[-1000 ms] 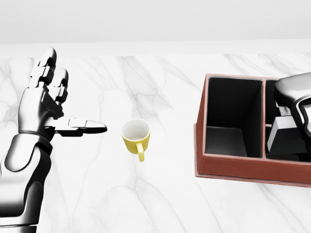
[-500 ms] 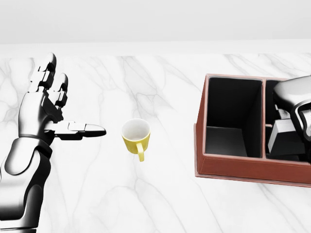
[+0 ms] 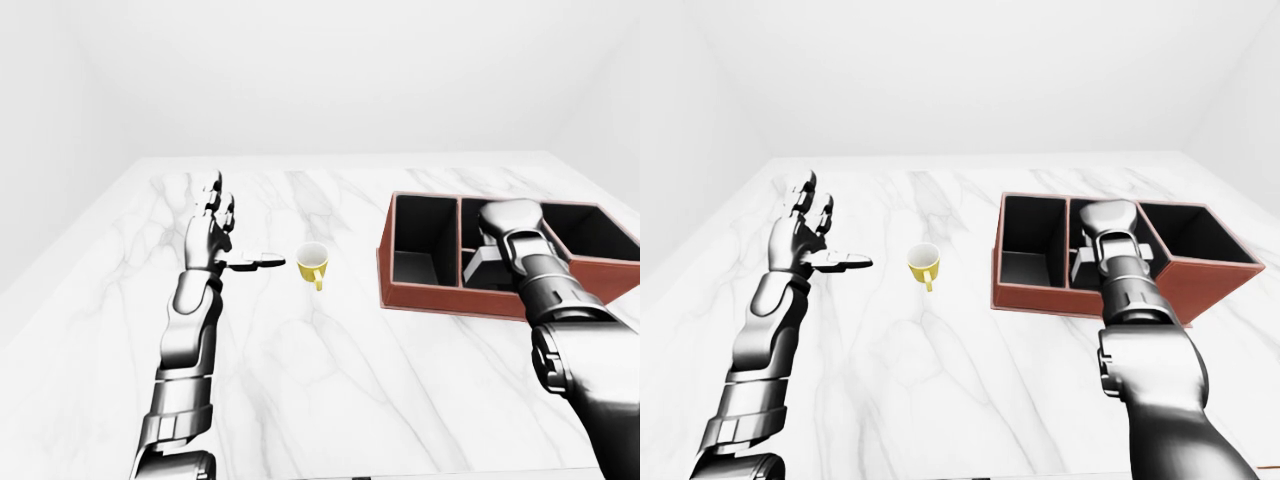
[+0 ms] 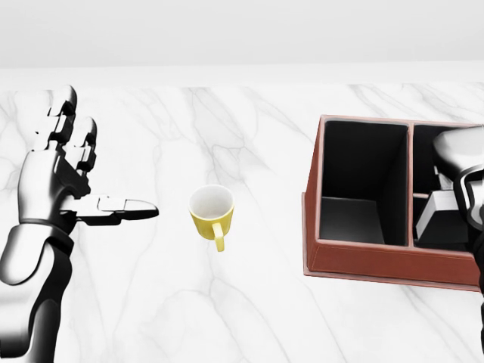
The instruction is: Pick up the book and place it in the caddy.
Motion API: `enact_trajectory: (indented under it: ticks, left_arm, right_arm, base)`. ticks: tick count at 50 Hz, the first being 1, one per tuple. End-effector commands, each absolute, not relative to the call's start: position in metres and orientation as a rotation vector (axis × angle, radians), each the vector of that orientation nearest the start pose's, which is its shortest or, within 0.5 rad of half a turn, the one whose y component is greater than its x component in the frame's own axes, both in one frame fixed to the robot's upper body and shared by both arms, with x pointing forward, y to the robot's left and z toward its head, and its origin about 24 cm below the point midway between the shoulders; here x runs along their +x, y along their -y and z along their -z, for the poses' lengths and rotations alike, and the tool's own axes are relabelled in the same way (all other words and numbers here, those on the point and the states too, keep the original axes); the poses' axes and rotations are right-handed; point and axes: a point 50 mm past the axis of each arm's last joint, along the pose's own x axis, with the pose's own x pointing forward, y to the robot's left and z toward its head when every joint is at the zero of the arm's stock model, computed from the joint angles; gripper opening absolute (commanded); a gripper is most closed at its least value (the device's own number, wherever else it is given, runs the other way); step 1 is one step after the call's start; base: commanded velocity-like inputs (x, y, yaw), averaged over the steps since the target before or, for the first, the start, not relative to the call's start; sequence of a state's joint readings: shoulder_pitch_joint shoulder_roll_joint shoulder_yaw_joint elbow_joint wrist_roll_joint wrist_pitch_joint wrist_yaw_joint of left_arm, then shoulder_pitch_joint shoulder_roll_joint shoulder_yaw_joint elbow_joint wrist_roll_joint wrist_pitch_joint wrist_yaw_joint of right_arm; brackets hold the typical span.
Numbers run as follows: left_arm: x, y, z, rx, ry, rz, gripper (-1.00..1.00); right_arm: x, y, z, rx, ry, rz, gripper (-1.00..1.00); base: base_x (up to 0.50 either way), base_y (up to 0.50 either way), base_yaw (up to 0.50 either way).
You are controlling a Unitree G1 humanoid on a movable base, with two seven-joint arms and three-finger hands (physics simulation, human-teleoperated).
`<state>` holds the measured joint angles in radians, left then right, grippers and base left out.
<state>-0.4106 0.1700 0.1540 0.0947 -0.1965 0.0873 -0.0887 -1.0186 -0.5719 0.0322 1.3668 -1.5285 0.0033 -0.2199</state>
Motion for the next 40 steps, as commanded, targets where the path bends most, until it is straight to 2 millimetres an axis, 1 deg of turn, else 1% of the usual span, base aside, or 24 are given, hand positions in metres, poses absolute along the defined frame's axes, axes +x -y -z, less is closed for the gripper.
enact_trajectory:
  ticks: [1,8,10,11,12,13,23,29,34,35,40]
  left_arm:
    - [0.319,-0.186,-0.137,-0.054,0.258,0.04,1.0]
    - [0.317,-0.186,-0.136,-0.055,0.262,0.039,1.0]
    - [0.316,-0.188,-0.136,-0.055,0.263,0.036,1.0]
    - [0.316,-0.188,-0.137,-0.054,0.266,0.034,1.0]
    - [0.315,-0.189,-0.137,-0.054,0.268,0.032,1.0]
    - [0.315,-0.19,-0.138,-0.053,0.27,0.029,1.0]
    - [0.316,-0.189,-0.136,-0.055,0.263,0.029,1.0]
    - [0.319,-0.189,-0.133,-0.061,0.245,0.031,1.0]
    - [0.321,-0.189,-0.131,-0.065,0.231,0.033,1.0]
    - [0.322,-0.189,-0.132,-0.067,0.234,0.034,1.0]
    - [0.324,-0.187,-0.135,-0.068,0.242,0.042,1.0]
  right_arm:
    - [0.378,0.31,-0.131,-1.961,-0.315,0.268,-1.0]
    - [0.377,0.309,-0.126,-1.931,-0.32,0.277,-1.0]
    - [0.378,0.307,-0.128,-1.929,-0.294,0.294,-1.0]
    - [0.378,0.307,-0.13,-1.921,-0.278,0.31,-0.87]
    - [0.379,0.306,-0.133,-1.932,-0.258,0.32,-0.25]
    - [0.38,0.306,-0.134,-1.921,-0.261,0.322,1.0]
    - [0.383,0.305,-0.145,-1.926,-0.224,0.356,1.0]
    - [0.389,0.299,-0.159,-1.914,-0.181,0.382,1.0]
    - [0.398,0.285,-0.18,-1.894,-0.067,0.366,1.0]
    - [0.4,0.282,-0.187,-1.888,-0.032,0.361,1.0]
    - [0.404,0.274,-0.202,-1.85,0.035,0.336,1.0]
  base:
    - [0.0,0.0,0.0]
    - [0.0,0.0,0.0]
    - [0.0,0.0,0.0]
    - [0.0,0.0,0.0]
    - [0.0,0.0,0.0]
    - [0.0,0.0,0.0]
    - [0.0,0.0,0.0]
    - [0.0,0.0,0.0]
    - [0.0,0.0,0.0]
    - [0.0,0.0,0.0]
    - [0.0,0.0,0.0]
